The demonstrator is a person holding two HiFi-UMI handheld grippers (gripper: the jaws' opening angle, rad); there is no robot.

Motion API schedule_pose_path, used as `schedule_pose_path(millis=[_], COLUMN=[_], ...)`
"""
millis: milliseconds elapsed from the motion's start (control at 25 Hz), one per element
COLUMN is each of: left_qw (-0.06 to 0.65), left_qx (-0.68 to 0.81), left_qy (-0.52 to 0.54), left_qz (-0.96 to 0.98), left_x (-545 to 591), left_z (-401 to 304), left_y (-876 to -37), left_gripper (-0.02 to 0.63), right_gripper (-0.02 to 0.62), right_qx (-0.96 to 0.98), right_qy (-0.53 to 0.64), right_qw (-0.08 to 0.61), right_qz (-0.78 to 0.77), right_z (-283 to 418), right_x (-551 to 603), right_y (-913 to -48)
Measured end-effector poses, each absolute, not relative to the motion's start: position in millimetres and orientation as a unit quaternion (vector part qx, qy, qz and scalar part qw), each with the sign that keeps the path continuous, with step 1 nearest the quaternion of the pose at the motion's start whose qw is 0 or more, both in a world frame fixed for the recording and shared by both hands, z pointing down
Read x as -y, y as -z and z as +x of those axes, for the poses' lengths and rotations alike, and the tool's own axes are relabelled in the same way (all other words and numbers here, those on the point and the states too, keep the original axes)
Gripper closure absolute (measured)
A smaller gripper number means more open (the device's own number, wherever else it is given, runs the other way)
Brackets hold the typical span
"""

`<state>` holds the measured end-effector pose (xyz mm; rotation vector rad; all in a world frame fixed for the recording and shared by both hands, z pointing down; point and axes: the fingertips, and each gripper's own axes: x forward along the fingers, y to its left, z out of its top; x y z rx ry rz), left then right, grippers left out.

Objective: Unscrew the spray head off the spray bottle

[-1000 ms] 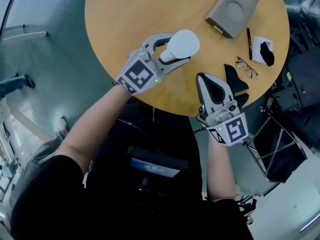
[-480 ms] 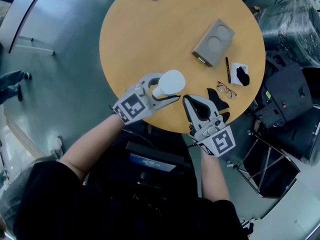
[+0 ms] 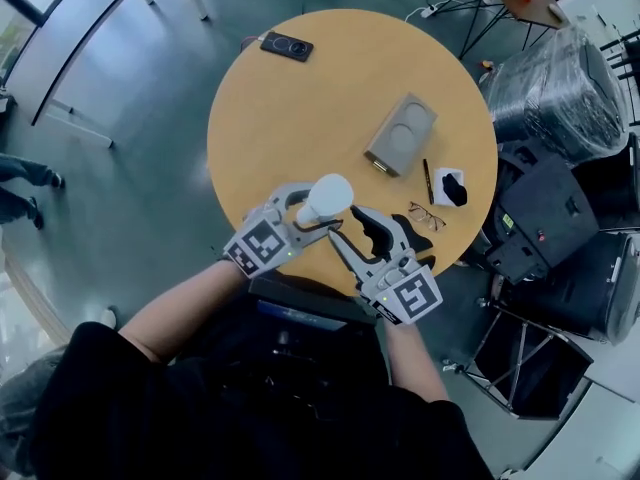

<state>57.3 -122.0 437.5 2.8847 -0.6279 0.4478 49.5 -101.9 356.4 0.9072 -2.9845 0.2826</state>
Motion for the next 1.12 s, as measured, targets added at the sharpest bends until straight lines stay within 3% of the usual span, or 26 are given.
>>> schedule_pose_path(millis=[160, 200, 480, 560, 1120], left_qw=[0.048, 0.050, 0.043, 0.045, 0.033], left_qx=[0.242, 0.246, 0.270, 0.277, 0.190], left_qy=[-0.168, -0.165, -0.160, -0.160, -0.130], left_qz=[0.954, 0.954, 0.949, 0.946, 0.973], left_x=[127, 128, 127, 127, 106], left_z=[54, 55, 62, 62, 58], left_y=[-425, -420, -398, -397, -376], left_gripper=[0.299, 0.299, 0.299, 0.301, 0.304], right_gripper=[0.288, 0.278, 0.278, 0.357, 0.368], right_qx=[0.955, 0.955, 0.944, 0.942, 0.968], right_qy=[-0.079, -0.074, -0.042, -0.029, -0.047], right_qw=[0.015, 0.021, 0.043, 0.050, -0.029], right_qz=[0.286, 0.287, 0.325, 0.332, 0.244], right_z=[26, 21, 10, 6, 5], right_x=[109, 112, 132, 134, 121], right_y=[-340, -337, -320, -316, -290])
